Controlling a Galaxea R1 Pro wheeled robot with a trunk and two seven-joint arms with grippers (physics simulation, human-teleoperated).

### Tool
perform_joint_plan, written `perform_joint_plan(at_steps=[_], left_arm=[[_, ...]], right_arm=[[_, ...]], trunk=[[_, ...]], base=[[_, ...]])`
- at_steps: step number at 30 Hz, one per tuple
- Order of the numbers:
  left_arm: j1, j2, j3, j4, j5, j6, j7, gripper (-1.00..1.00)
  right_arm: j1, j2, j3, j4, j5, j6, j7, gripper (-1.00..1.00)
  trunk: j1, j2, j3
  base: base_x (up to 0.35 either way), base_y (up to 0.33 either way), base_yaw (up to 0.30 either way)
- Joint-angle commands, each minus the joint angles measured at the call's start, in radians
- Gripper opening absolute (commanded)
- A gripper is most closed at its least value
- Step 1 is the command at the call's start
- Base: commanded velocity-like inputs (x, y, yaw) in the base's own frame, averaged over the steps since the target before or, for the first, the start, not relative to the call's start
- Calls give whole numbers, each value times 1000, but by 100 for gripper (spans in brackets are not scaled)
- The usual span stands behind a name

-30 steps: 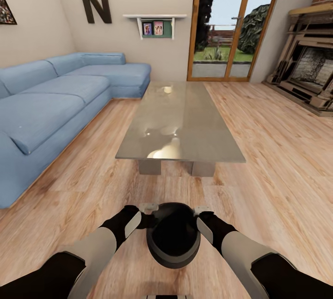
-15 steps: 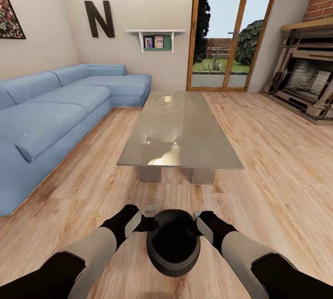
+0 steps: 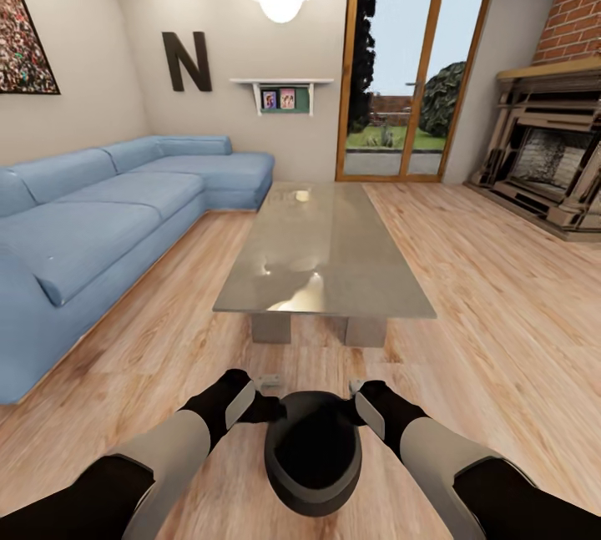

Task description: Place each of the two pumpkins and all three candles from the living room inside a cabinet in the living room (use any cabinet), then make sure every cabinet is closed, and position the cauldron so it is next to a table in the living room.

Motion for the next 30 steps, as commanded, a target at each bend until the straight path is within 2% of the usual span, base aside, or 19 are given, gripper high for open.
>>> perform_joint_plan(at_steps=[1,9,17,20,30], left_arm=[[0,0,-4,-1,9,4,6,100],[0,0,-4,-1,9,5,6,100],[0,0,-4,-12,9,4,6,100],[0,0,-4,-13,9,4,6,100],[0,0,-4,-13,9,4,6,100]], right_arm=[[0,0,7,-2,-11,5,-7,100],[0,0,7,-2,-11,5,-7,100],[0,0,7,-2,-11,5,1,100],[0,0,8,-2,-11,4,22,100],[0,0,8,-2,-11,3,26,100]], trunk=[[-1,0,4],[-4,2,47],[-4,2,48],[-4,2,50],[-4,2,65]], base=[[0,0,0],[0,0,0],[-11,0,0],[-233,0,0],[-304,0,0]])
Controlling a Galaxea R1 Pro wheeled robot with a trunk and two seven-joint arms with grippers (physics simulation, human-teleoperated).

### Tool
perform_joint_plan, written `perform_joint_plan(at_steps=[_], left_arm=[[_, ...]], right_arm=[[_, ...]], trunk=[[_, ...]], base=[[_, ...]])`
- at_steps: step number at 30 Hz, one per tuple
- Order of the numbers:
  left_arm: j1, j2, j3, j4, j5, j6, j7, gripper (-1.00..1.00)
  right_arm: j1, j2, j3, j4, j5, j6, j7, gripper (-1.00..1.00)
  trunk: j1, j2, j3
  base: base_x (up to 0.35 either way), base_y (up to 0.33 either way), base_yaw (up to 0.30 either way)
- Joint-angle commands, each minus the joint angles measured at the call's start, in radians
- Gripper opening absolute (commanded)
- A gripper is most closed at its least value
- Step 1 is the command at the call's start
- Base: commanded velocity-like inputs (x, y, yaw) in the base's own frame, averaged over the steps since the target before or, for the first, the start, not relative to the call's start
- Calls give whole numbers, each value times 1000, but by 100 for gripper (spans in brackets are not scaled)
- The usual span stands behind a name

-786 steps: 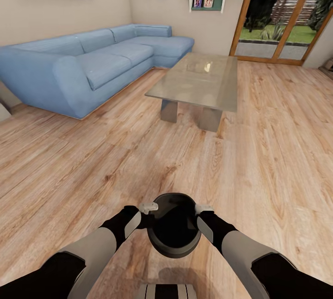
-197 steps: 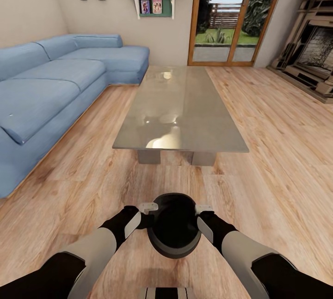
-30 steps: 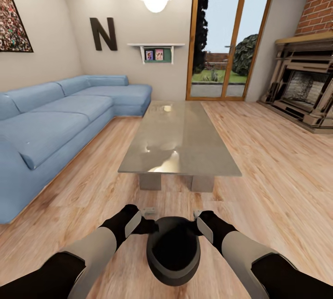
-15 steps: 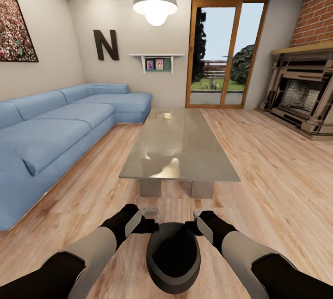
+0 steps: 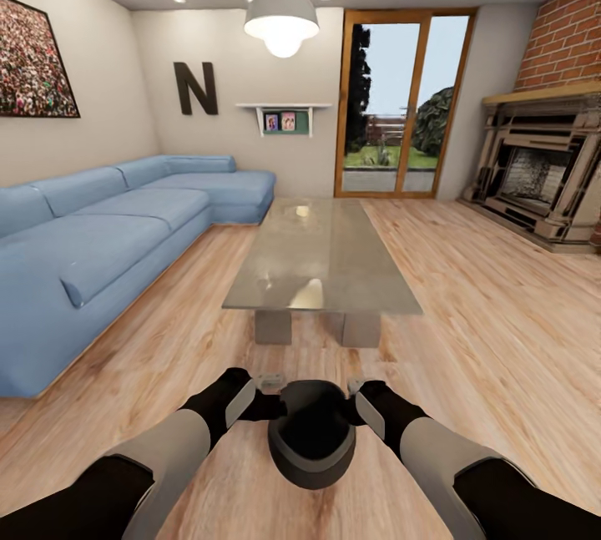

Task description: Place each of the two pumpkins and all three candles from the living room inside a cabinet in the living room (use any cabinet), then make sure every cabinet is closed, and position the cauldron so it is next to a table in the living room.

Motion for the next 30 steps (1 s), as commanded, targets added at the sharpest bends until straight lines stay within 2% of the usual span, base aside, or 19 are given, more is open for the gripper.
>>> perform_joint_plan(at_steps=[1,11,30], left_arm=[[0,0,-4,-1,9,4,6,100],[0,0,-4,-2,9,3,6,100],[0,0,-4,-1,6,4,8,100]], right_arm=[[0,0,8,-2,-10,5,-6,100],[0,0,8,-2,-10,5,-6,100],[0,0,10,-2,-9,5,-5,100]], trunk=[[-1,0,1],[-1,0,16],[-10,4,90]], base=[[-310,0,0],[-258,0,0],[-12,0,0]])
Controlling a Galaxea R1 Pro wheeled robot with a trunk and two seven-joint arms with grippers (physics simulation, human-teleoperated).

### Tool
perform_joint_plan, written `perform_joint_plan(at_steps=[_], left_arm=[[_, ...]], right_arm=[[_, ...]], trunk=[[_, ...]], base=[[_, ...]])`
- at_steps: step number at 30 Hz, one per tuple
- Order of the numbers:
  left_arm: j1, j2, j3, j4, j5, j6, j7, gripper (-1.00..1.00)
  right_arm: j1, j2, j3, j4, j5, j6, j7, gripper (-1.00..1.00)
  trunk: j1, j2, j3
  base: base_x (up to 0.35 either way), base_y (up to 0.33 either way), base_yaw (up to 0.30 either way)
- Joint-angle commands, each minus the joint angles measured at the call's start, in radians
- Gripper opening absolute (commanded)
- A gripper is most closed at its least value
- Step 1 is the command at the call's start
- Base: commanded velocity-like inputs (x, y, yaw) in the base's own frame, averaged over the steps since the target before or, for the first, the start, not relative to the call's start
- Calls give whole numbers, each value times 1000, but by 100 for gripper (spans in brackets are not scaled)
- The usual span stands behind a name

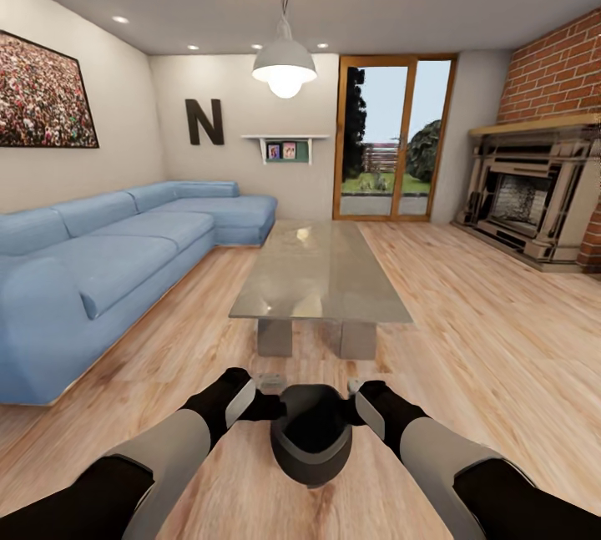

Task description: Place each of the two pumpkins and all three candles from the living room inside a cabinet in the living room (use any cabinet), then make sure every cabinet is closed, and position the cauldron so it is next to a table in the living room.

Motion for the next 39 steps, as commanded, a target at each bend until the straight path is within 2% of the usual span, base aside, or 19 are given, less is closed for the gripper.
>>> perform_joint_plan(at_steps=[1,6,18,23,27,28,35,36,39], left_arm=[[0,0,-4,-1,9,4,6,100],[0,0,-4,-1,9,4,7,100],[0,0,0,5,7,4,21,100],[0,5,2,6,7,12,31,100],[0,34,3,7,8,50,42,100],[0,51,5,7,9,59,44,100],[0,99,8,7,9,65,46,100],[0,107,20,7,9,66,46,100],[0,112,43,8,9,67,46,100]], right_arm=[[0,0,8,-2,-11,5,-6,100],[0,0,8,-2,-10,5,-6,100],[-2,-3,3,-2,-9,12,-8,100],[-3,-4,2,-2,-11,64,-8,100],[-3,-13,2,-2,-12,85,-8,100],[-3,-30,1,-1,-11,88,-8,100],[-3,-69,1,3,-9,91,-8,100],[-3,-80,2,5,-9,91,-8,100],[-3,-90,2,8,-9,91,-8,100]], trunk=[[-1,0,3],[-3,1,21],[-49,85,44],[-68,120,52],[-83,148,58],[-87,155,60],[-114,204,71],[-118,211,72],[-129,232,77]], base=[[0,0,0],[0,0,0],[0,0,53],[0,0,77],[0,0,77],[0,0,77],[0,0,77],[0,0,76],[0,0,67]])
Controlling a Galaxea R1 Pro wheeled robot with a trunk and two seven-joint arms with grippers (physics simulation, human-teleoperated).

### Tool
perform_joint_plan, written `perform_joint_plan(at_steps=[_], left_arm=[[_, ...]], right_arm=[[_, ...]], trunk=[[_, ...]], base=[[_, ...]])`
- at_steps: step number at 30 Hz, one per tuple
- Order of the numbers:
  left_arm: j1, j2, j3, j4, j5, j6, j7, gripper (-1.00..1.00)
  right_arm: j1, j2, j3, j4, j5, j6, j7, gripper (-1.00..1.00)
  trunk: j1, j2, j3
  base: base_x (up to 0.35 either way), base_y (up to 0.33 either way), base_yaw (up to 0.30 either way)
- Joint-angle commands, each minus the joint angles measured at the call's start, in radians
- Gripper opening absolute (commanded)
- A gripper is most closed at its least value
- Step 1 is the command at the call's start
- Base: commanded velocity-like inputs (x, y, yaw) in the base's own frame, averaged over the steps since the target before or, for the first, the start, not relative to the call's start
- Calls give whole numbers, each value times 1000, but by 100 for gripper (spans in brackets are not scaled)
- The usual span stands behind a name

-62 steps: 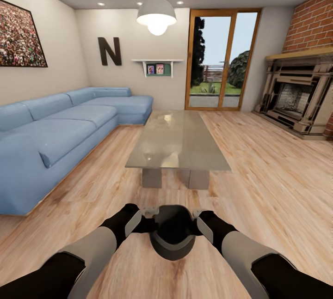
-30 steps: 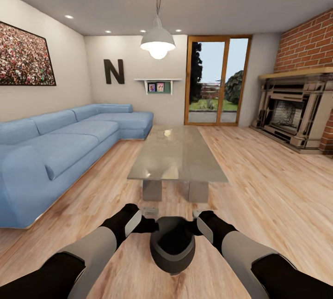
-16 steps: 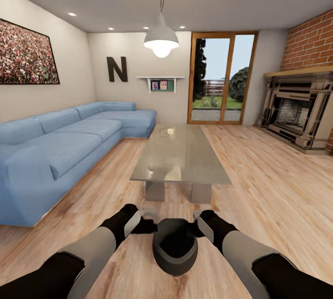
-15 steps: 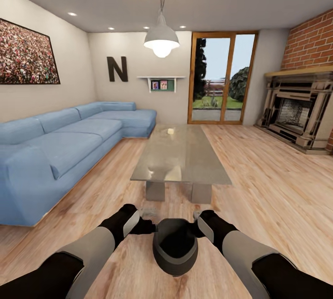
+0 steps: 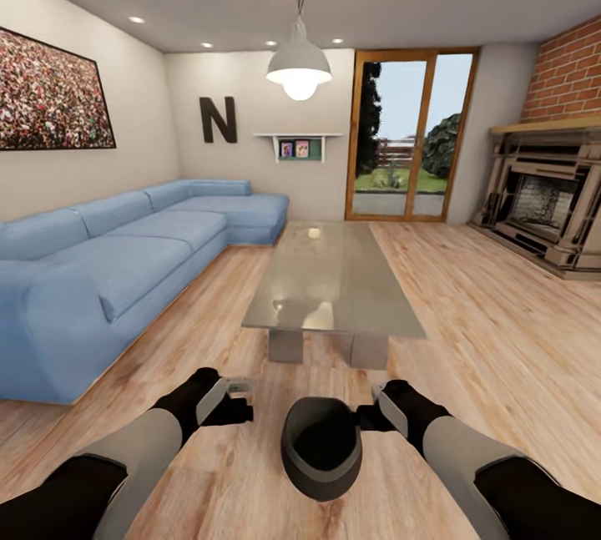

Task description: Place each of the two pumpkins and all three candles from the living room inside a cabinet in the living room (use any cabinet), then make sure every cabinet is closed, and position the cauldron so it is next to a table in the living room.

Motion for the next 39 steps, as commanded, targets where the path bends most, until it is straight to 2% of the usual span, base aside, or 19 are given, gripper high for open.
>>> perform_joint_plan(at_steps=[1,5,10,11,12,18,22,24,28,29,30,33,36,39], left_arm=[[0,0,-4,-2,11,4,9,100],[0,1,0,21,11,4,9,100],[0,8,1,70,11,2,10,100],[0,28,1,97,11,0,10,100],[0,35,2,114,12,-2,10,100],[0,53,1,197,12,-37,10,100],[0,61,0,255,14,-73,10,100],[1,67,1,268,15,-88,10,100],[2,85,2,275,18,-97,10,100],[4,92,2,276,23,-99,10,100],[7,111,3,276,53,-102,10,100],[8,136,5,276,97,-119,10,100],[9,147,5,277,125,-158,10,100],[10,151,5,278,134,-176,10,100]], right_arm=[[0,-2,7,-2,-11,4,-6,100],[1,-18,8,6,-11,4,-6,100],[1,-24,8,70,-11,-4,-6,100],[1,-34,8,86,-11,-6,-6,100],[2,-42,9,91,-11,-6,-6,100],[7,-93,10,113,-11,-7,-6,100],[8,-139,10,151,-11,-8,-5,100],[10,-166,11,162,-11,-10,-5,100],[15,-194,12,168,-11,-11,-5,100],[20,-201,12,169,-11,-11,-5,100],[47,-217,12,171,-11,-11,-5,100],[77,-224,13,172,-10,-11,-5,100],[101,-227,15,172,-9,-12,-5,100],[117,-227,16,172,-8,-12,-5,100]], trunk=[[-4,7,1],[-19,35,7],[-39,70,15],[-42,77,16],[-46,84,18],[-69,126,27],[-85,154,33],[-92,168,36],[-108,196,42],[-111,203,44],[-115,210,45],[-127,231,50],[-138,252,55],[-150,273,59]], base=[[0,0,39],[0,0,16],[0,0,1],[0,0,0],[0,0,0],[0,0,0],[0,0,0],[0,0,0],[0,0,0],[0,0,0],[0,0,0],[0,0,0],[0,0,0],[0,0,0]])
